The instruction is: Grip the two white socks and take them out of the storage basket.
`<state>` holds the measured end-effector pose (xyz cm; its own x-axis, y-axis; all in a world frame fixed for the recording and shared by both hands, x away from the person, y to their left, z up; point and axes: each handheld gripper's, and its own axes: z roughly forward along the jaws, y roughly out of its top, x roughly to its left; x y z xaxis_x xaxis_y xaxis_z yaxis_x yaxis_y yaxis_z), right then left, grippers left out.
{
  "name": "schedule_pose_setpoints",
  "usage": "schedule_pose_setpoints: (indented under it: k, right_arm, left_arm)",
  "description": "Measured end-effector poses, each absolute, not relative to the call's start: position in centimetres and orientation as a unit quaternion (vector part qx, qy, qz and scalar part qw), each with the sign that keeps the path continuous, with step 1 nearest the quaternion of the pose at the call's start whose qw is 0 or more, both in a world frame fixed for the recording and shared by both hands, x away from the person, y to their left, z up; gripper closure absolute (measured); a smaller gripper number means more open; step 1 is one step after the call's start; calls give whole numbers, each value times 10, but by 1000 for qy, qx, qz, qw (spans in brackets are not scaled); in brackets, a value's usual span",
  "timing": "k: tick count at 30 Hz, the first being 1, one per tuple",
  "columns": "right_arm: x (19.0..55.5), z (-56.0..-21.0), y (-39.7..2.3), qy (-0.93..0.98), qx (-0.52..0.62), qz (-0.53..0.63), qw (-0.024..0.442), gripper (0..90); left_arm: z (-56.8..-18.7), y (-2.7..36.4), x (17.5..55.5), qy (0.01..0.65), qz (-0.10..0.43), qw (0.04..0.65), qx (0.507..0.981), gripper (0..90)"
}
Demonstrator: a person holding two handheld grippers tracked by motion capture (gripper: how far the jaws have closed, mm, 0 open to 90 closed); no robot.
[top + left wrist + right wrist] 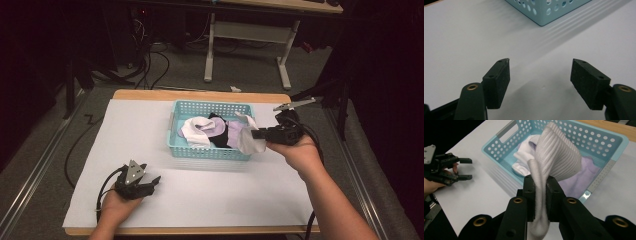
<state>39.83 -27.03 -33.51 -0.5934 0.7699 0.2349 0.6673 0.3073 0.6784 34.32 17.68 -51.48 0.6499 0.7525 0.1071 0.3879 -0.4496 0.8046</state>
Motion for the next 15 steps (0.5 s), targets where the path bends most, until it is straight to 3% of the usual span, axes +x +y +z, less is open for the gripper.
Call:
schedule_pose_setpoints:
  k: [15]
  right_arm:
    - [369,-344,-269,815,434,380,53,808]
  left_arm:
    - [-515,177,343,348,231,393,819,325]
